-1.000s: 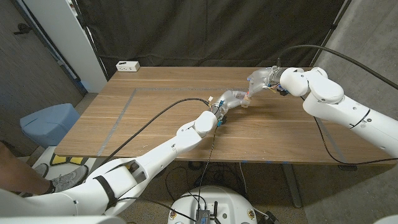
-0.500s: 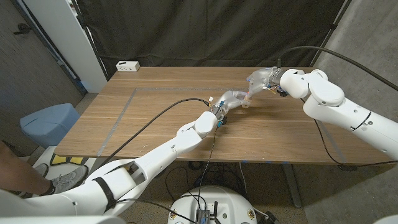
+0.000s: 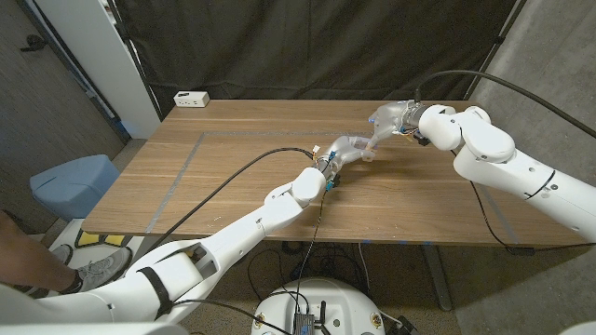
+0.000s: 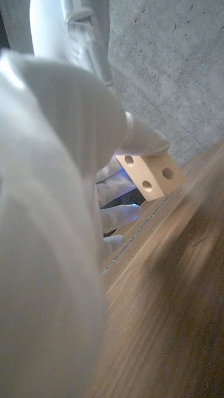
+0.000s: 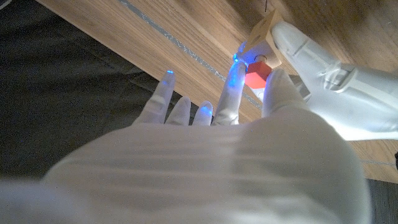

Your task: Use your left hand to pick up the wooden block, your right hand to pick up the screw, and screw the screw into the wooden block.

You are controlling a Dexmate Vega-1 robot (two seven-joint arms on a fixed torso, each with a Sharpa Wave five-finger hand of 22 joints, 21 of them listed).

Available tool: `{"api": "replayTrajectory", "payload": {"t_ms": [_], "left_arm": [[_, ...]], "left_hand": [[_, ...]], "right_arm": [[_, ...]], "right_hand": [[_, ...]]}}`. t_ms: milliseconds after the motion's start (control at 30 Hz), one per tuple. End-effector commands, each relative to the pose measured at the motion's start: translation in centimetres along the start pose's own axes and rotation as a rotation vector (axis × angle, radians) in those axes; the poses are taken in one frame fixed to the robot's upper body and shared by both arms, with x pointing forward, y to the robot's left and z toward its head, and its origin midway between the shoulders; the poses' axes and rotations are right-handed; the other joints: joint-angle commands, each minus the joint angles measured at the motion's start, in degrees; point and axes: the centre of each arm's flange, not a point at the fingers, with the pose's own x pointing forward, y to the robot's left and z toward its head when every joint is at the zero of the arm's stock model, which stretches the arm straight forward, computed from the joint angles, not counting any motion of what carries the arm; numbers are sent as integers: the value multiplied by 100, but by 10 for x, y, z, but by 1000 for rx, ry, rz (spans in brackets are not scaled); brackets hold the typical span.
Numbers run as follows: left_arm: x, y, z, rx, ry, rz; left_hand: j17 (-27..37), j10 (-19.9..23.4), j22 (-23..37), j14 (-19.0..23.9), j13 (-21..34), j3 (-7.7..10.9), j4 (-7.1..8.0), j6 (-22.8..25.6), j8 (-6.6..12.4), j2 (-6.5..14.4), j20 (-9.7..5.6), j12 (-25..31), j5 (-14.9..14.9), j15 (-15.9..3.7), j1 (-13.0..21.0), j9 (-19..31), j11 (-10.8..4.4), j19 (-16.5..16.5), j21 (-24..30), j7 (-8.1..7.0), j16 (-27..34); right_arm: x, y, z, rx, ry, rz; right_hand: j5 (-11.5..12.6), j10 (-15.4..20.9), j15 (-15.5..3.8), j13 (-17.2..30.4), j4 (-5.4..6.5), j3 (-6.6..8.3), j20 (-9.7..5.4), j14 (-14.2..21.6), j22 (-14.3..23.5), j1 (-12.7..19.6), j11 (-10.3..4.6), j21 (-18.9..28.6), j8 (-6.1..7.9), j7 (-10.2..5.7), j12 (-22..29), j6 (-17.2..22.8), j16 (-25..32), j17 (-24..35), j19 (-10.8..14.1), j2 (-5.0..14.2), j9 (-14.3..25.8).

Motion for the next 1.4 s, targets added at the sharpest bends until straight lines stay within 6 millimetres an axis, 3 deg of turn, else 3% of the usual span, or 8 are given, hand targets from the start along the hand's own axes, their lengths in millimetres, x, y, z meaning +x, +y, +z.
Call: {"api": "replayTrajectory", "payload": {"t_ms": [33, 900, 1400], "left_arm": [[-1, -1, 0, 2, 0, 0], [1, 2, -4, -1, 10, 4], [3, 3, -4, -2, 11, 1]], "left_hand": [[7, 88, 26, 77, 597, 421, 386, 216, 35, 374, 38, 234, 19, -411, -268, 32, -29, -5, 33, 209, 16], [4, 78, 26, 75, 596, 467, 389, 228, 38, 402, 41, 231, 24, -399, -289, 32, -24, -5, 32, 220, 13], [4, 86, 26, 77, 597, 496, 398, 229, 37, 422, 40, 235, 28, -396, -309, 32, -23, -6, 32, 228, 12]], "right_arm": [[0, 1, 1, -8, 24, -20], [10, 4, 2, 8, 37, -17], [14, 5, 5, 13, 33, -54]], "right_hand": [[-8, 136, -33, 3, 74, 0, -37, 101, 13, -79, -29, 57, 57, 26, 23, 165, 34, 18, 96, 86, -14], [-11, 564, -120, -17, 180, -78, -88, 341, 15, -416, -76, 32, 227, 98, 17, 884, 56, 8, 167, 177, -147], [22, 980, -200, -34, 208, -133, -162, 569, 19, -630, -165, 36, 370, 96, 21, 1610, 70, -5, 251, 245, -261]]}}
